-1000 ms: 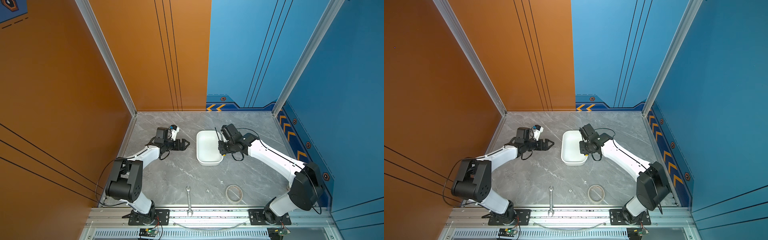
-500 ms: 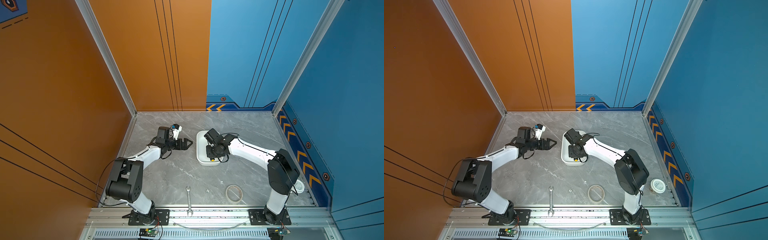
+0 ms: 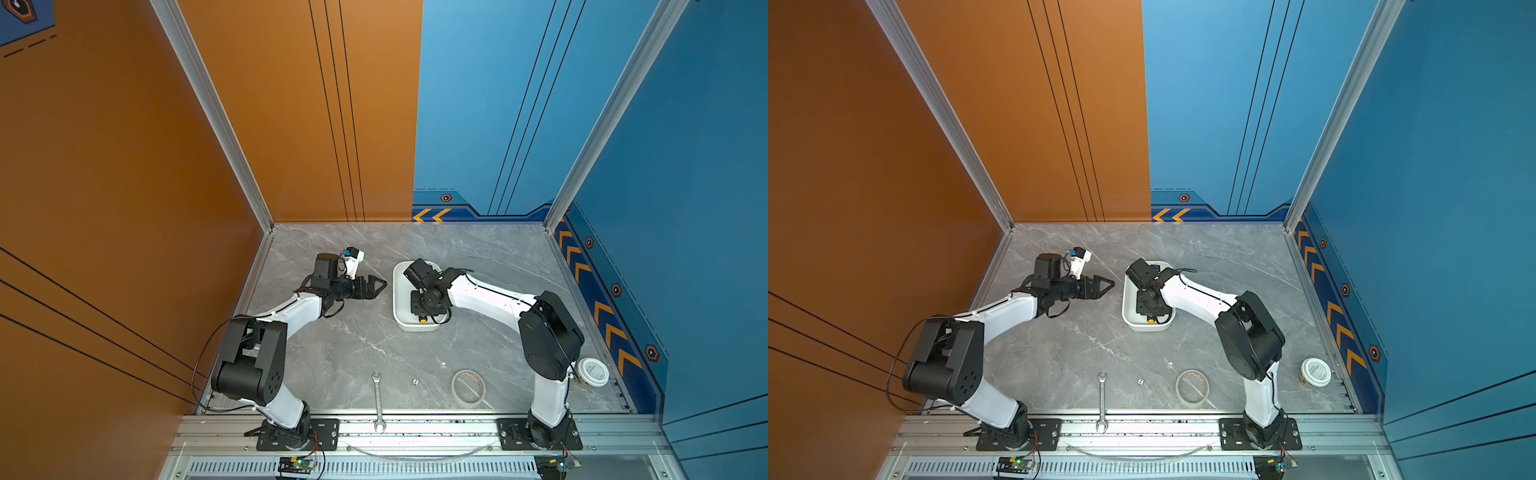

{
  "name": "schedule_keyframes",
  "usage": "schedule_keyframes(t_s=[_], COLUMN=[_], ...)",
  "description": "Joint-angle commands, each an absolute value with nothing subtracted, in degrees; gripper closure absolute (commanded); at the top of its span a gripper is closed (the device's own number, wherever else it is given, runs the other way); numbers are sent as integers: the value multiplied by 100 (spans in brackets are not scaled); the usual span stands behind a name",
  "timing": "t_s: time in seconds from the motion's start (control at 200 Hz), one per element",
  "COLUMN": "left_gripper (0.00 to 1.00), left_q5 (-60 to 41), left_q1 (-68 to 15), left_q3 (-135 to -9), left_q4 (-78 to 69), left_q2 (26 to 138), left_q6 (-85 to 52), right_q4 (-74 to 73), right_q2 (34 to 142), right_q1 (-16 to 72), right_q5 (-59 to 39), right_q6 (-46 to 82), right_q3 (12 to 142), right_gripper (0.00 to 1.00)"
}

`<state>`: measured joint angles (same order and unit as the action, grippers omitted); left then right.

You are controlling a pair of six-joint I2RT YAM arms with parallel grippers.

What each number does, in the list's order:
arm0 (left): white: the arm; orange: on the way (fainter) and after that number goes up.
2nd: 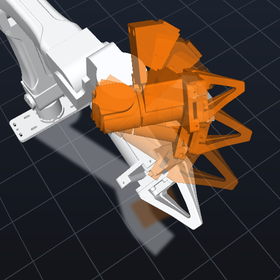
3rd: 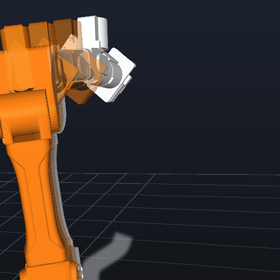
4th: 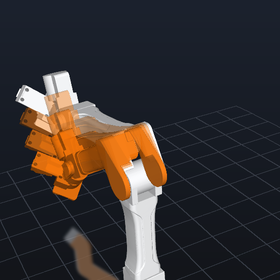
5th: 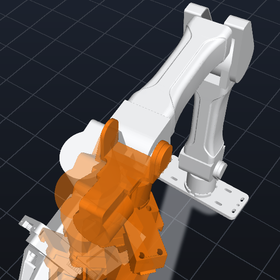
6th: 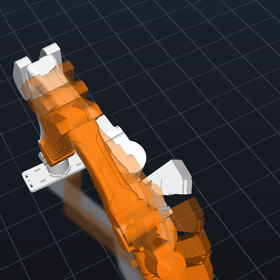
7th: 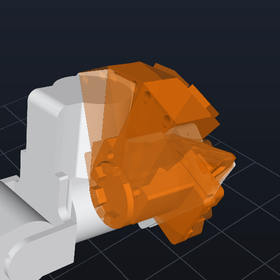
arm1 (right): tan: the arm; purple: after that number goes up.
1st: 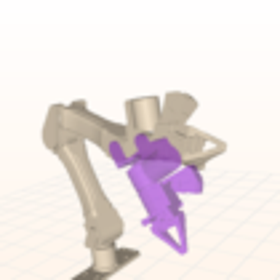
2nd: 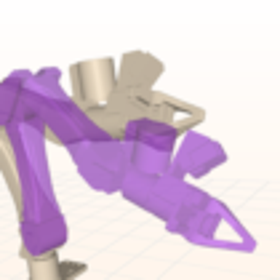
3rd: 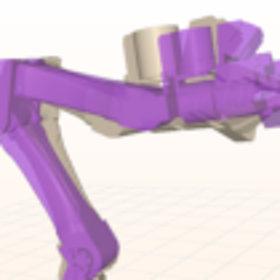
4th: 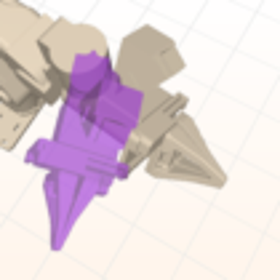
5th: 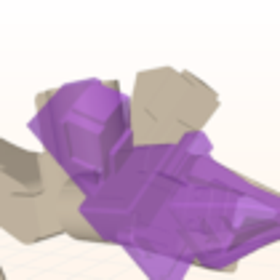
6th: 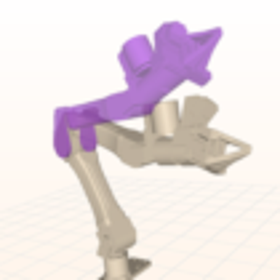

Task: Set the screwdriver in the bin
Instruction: 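Lift the screwdriver with the right gripper and carry it over the white bin, then lower the screwdriver into the bin and open the right gripper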

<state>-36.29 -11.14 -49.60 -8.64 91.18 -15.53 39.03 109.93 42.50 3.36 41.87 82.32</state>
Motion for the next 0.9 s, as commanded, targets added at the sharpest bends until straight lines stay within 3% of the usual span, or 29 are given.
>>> schedule_keyframes(t_s=[0.0,0.671,0.896], left_gripper=[2,2,2], left_q5=[-3748,-3656,-3652], left_q1=[-1143,-1135,-1134], left_q3=[-4889,-4898,-4891], left_q4=[-918,-918,-922], left_q2=[9037,9130,9133], left_q6=[-1582,-1547,-1534], right_q4=[4030,3929,3911], right_q2=[11107,11705,11847], right_q1=[4202,4206,4194], right_q5=[584,597,528], right_q6=[4307,4518,4509], right_q3=[8461,8653,8696], right_gripper=[95,94,87])
